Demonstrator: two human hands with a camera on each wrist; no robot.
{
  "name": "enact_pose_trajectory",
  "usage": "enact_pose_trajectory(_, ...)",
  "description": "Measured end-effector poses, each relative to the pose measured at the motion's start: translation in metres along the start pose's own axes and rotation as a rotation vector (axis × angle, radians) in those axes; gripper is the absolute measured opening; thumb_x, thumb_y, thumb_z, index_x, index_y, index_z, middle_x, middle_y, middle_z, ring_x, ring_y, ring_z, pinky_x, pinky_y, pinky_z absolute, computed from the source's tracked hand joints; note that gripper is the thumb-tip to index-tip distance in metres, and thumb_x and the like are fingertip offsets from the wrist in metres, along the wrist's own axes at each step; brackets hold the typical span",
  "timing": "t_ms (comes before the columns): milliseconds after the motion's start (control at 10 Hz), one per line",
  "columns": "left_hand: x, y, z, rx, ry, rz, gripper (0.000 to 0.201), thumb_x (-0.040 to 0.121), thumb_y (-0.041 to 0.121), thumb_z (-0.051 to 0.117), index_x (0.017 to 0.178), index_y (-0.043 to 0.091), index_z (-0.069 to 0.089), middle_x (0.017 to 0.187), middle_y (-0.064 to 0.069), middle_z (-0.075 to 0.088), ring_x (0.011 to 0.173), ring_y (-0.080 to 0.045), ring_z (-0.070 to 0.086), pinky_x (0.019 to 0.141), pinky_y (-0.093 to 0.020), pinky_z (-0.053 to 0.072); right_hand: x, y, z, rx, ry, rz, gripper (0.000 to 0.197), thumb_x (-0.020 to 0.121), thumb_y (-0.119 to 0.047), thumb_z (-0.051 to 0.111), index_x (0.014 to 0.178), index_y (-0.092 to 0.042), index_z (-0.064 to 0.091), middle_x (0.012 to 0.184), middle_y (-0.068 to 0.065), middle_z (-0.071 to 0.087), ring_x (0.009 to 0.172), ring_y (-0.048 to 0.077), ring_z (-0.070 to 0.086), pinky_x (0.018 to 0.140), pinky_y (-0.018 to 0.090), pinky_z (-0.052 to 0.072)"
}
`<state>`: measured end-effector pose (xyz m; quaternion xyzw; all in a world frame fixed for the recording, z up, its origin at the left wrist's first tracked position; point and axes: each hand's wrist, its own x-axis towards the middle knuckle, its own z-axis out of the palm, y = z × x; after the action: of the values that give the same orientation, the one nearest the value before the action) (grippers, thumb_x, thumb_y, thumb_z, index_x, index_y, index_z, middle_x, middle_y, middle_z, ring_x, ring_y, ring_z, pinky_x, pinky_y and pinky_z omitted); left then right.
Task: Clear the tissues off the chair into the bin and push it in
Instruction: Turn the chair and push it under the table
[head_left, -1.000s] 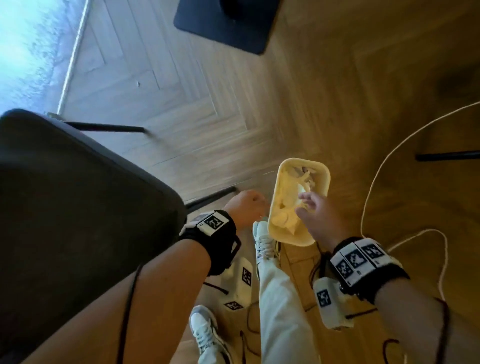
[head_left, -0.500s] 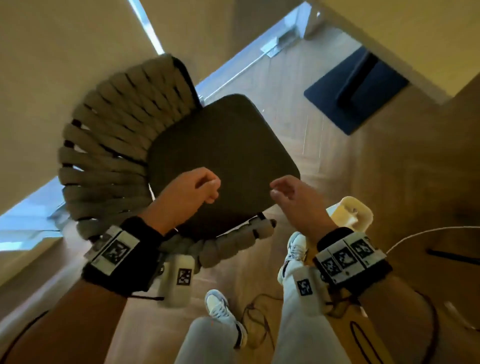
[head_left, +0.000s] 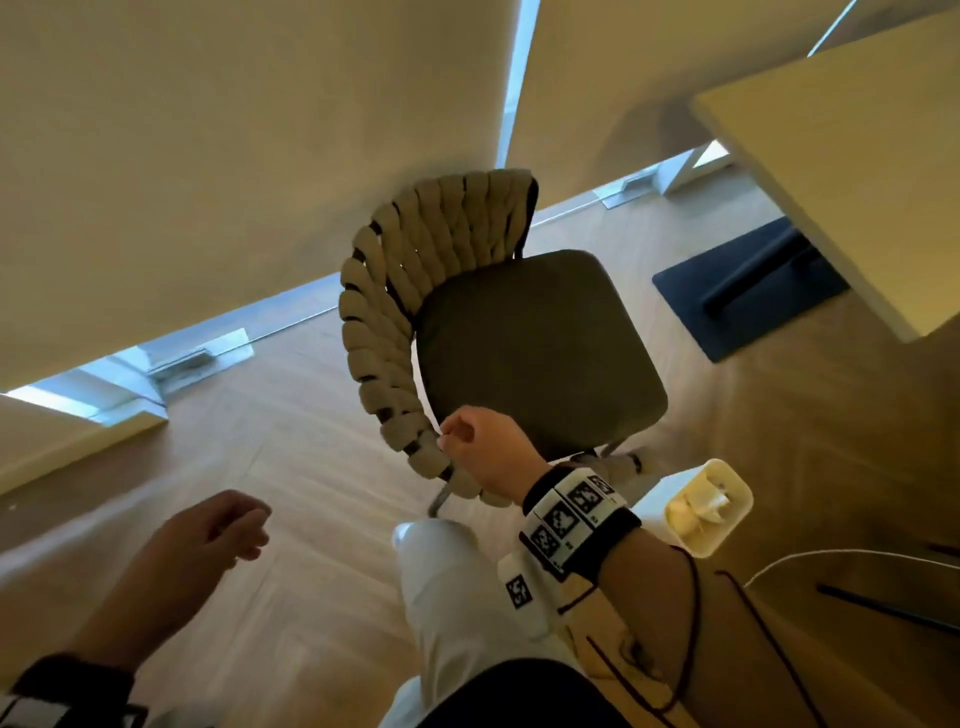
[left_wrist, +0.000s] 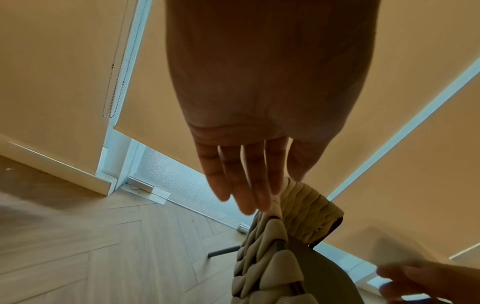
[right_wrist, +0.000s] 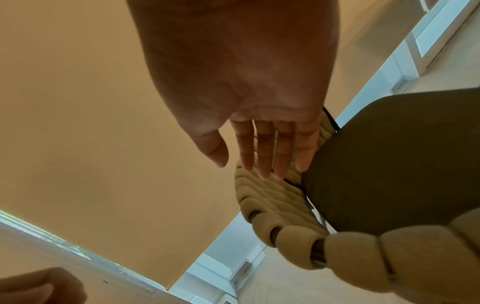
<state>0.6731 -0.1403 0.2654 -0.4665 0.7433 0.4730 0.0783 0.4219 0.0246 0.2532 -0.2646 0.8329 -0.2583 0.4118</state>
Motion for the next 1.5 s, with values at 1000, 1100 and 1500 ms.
enact_pose_trajectory(1000, 0.377, 0.106, -0.010, 1.375, -0.649, 1.342, 0.067, 0.085, 0.068, 0.040, 0.137, 0.025, 0.043, 0.148, -0.004, 0.039, 0.138, -0.031, 0.029, 0.114, -0.055, 0.010, 0.154, -0.073, 0.171, -0.039, 0.563, 0.806, 0.071, 0.083, -0.070, 0.035, 0.136, -0.023, 0.043, 0.138, 0.005, 0.047, 0.135, 0.030, 0.033, 0.116, 0.053, 0.005)
enact_pose_trajectory(1100, 0.392, 0.101, -0.005, 1.389, -0.663, 1.413, 0.067, 0.084, 0.068, 0.038, 0.135, 0.024, 0.045, 0.144, -0.005, 0.044, 0.132, -0.031, 0.037, 0.115, -0.056, 0.012, 0.161, -0.070, 0.173, -0.043, 0.608, 0.842, 0.077, 0.080, -0.076, 0.028, 0.137, -0.026, 0.041, 0.140, 0.001, 0.047, 0.135, 0.029, 0.034, 0.115, 0.053, 0.007)
enact_pose_trajectory(1500, 0.406, 0.123, 0.032, 1.204, -0.617, 1.513, 0.054, 0.084, 0.063, 0.043, 0.120, 0.024, 0.053, 0.123, -0.003, 0.058, 0.111, -0.029, 0.052, 0.111, -0.055, 0.022, 0.165, -0.042, 0.138, -0.068, 0.694, 0.826, 0.058, 0.081, -0.072, 0.040, 0.113, -0.026, 0.054, 0.116, -0.003, 0.059, 0.114, 0.026, 0.048, 0.110, 0.048, 0.020)
